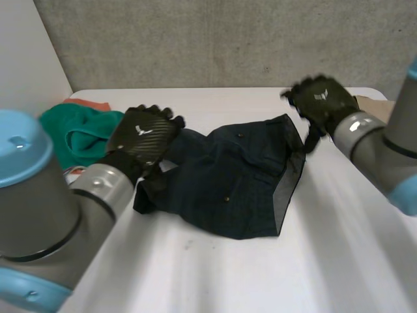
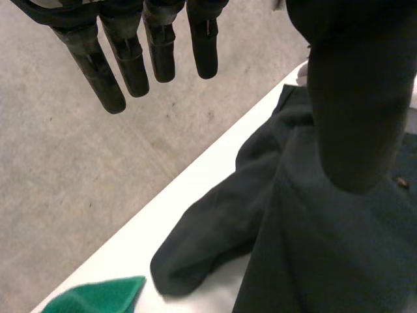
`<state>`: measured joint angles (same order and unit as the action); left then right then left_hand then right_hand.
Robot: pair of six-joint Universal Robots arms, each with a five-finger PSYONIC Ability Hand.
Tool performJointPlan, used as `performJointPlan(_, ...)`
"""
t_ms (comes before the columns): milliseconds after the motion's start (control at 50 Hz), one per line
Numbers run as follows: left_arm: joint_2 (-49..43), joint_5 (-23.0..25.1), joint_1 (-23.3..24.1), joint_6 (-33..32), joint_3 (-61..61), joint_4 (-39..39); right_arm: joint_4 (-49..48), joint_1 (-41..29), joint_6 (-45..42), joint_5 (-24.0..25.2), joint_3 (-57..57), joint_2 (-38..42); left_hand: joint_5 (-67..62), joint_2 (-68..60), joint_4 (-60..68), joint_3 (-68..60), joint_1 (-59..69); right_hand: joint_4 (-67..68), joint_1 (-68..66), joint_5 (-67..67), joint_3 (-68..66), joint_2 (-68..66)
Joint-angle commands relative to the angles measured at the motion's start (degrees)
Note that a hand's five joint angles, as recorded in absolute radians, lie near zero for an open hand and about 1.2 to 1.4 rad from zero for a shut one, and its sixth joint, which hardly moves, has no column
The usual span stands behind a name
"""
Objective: Fold the laundry.
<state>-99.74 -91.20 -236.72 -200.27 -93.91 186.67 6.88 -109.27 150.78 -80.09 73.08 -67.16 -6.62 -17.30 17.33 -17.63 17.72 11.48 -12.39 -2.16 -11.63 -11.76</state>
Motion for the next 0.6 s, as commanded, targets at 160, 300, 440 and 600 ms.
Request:
performJointPlan(160,-7.47,11.40,-13.77,-0.03,-6.91,0.97,1.05,-1.38,5.40,1.17,25.78,-10.71,-5.37,-4.68,4.65,-4.36,4.27,1.95,-1.05,-1.27,-1.81,-1.67)
performJointPlan(300,-15.39,12.01,-15.96,0.05,-3.48,7.21,-14.95,-7.35,8.04,0.38,33.27,-7.03,-10.91,-10.23,10.20,-9.90,9.81,12.72,-11.82,-12.04,-12.58,-12.44)
performJointPlan(440,-19.17,14.56,-16.49,0.05,-1.37,9.06,-23.22,-9.38,8.92,-1.29,32.48,0.88,-21.50,-20.81,20.79,-20.49,20.40,17.10,-16.19,-16.42,-16.95,-16.82)
performJointPlan(600,-21.99,16.41,-15.97,-0.12,0.13,8.97,-28.24,-9.82,7.95,-1.73,30.55,5.19,-59.49,-58.81,58.78,-58.48,58.39,26.35,-25.44,-25.67,-26.20,-26.07)
